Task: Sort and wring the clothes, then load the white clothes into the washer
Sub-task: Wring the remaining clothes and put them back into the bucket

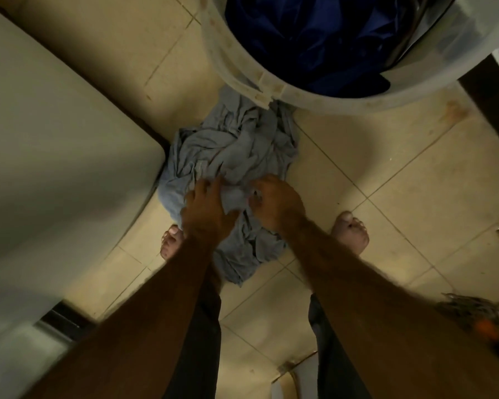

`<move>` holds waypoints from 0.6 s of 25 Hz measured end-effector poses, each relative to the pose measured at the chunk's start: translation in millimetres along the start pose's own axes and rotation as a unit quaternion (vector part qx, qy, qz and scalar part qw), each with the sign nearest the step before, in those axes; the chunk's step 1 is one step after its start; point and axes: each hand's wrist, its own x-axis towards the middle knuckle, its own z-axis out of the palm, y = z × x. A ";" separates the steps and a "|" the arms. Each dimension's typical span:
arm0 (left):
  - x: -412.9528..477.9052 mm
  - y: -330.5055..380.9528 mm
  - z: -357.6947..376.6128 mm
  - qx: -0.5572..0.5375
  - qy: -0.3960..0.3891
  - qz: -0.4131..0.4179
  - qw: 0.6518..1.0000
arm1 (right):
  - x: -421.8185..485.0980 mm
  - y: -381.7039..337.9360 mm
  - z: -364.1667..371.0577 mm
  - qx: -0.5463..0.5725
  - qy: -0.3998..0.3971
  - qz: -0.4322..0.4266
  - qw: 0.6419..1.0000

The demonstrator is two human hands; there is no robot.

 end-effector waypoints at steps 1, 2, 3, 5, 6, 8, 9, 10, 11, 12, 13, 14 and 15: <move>-5.1 -8.8 8.2 0.036 -0.047 -0.012 0.998 | -2.5 1.9 8.7 -0.001 -0.036 0.007 0.999; -7.5 -13.5 14.6 0.056 -0.066 -0.006 0.996 | -5.8 1.6 14.6 -0.002 -0.064 0.012 0.998; -7.8 -10.7 14.5 0.053 -0.065 -0.003 0.996 | -9.7 -0.1 17.9 -0.001 -0.080 0.016 0.997; -9.5 3.2 1.6 0.027 -0.045 -0.010 0.999 | -20.3 -4.9 21.9 0.016 -0.078 0.018 0.997; -11.7 9.7 -4.5 0.017 -0.032 0.003 0.999 | -29.8 -9.2 21.0 0.021 -0.068 0.017 0.997; -24.6 22.0 -14.9 -0.039 0.014 0.058 0.997 | -51.3 -16.1 14.7 0.011 -0.032 0.003 0.999; -34.5 28.8 -24.1 -0.086 0.040 0.072 0.993 | -61.6 -20.0 9.4 -0.001 -0.020 0.008 1.000; -44.8 38.5 -35.7 -0.145 0.045 0.069 0.986 | -70.9 -25.9 2.3 -0.012 -0.008 0.014 1.000; -55.0 48.8 -49.2 -0.206 0.034 0.049 0.977 | -79.1 -29.4 -2.7 -0.019 0.007 0.028 0.999; -66.1 59.2 -65.6 -0.257 0.027 0.030 0.966 | -88.3 -36.6 -11.0 -0.025 0.021 0.035 0.999; -77.1 68.6 -80.7 -0.299 0.027 0.014 0.954 | -97.7 -44.7 -21.4 -0.034 0.051 0.025 0.998; -89.2 78.0 -94.0 -0.328 0.040 0.015 0.944 | -105.2 -53.3 -32.9 -0.050 0.079 0.021 0.995; -100.3 87.4 -107.4 -0.350 0.058 0.023 0.935 | -112.0 -57.7 -44.2 -0.053 0.093 0.010 0.994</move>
